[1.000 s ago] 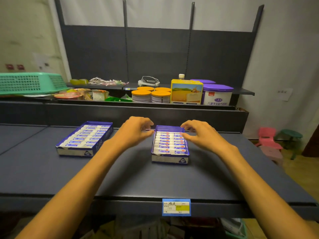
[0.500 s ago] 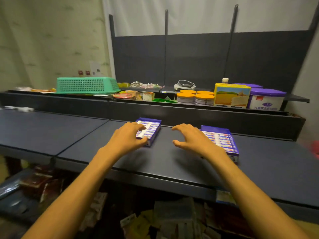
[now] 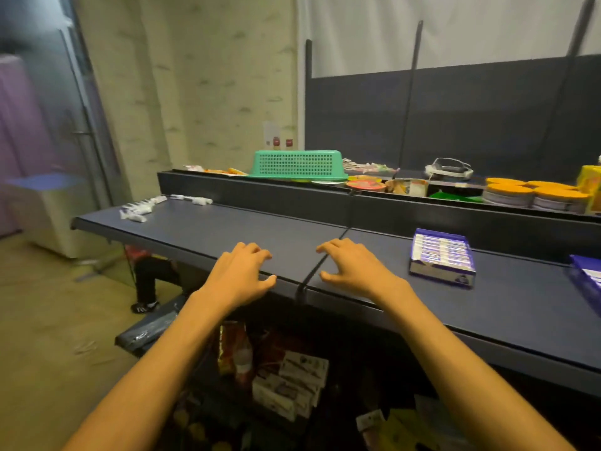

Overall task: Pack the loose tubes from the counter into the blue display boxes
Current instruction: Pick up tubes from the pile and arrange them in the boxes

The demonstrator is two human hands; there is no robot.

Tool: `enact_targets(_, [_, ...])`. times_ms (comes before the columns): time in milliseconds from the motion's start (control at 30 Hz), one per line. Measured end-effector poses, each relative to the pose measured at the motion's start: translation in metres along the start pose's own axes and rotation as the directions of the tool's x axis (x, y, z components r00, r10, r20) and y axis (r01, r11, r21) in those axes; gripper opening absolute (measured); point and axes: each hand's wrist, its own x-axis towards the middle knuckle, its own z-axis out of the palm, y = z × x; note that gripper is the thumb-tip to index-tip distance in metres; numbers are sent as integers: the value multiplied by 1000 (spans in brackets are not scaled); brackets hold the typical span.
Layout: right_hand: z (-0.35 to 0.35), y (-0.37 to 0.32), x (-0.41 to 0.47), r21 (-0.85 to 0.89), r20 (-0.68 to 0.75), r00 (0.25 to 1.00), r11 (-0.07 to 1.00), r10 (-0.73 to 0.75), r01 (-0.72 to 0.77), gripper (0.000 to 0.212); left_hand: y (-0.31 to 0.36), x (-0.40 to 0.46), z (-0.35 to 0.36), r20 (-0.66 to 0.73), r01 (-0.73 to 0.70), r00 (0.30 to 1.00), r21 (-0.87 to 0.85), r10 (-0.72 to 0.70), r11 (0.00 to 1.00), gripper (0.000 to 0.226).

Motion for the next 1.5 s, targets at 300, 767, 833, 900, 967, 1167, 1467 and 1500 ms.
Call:
enact_targets(300, [48, -104, 135, -27, 28, 992, 992, -120, 121, 53, -162, -5, 11, -12, 136, 991, 17, -136, 991, 54])
enact_targets(767, [132, -182, 364, 9, 26, 992, 992, -127, 127, 53, -397, 96, 51, 28, 206, 978, 46, -207, 978, 54])
enact_targets(833, [136, -190, 393, 4, 31, 993, 993, -117, 117, 54, -422, 114, 54, 19, 206, 978, 19, -206, 978, 55])
enact_targets(900, [139, -198, 419, -3, 39, 993, 994, -112, 112, 54, -445, 130, 58, 9, 203, 979, -19, -203, 979, 53])
enact_targets(967, [143, -205, 445, -7, 33, 994, 994, -106, 106, 54, -468, 146, 62, -9, 192, 981, -45, -193, 980, 48])
enact_targets(1167, [170, -229, 517, -1, 41, 997, 997, -72, 72, 54, -544, 195, 83, -2, 163, 986, -75, -164, 984, 51])
enact_targets(1467, [199, -262, 605, 10, 23, 991, 992, 129, -130, 52, -674, 288, 114, 17, 30, 999, -188, -27, 982, 45])
enact_targets(1500, [200, -265, 612, 11, 23, 987, 987, 162, -162, 52, -683, 298, 116, 21, 11, 1000, -206, -7, 978, 43])
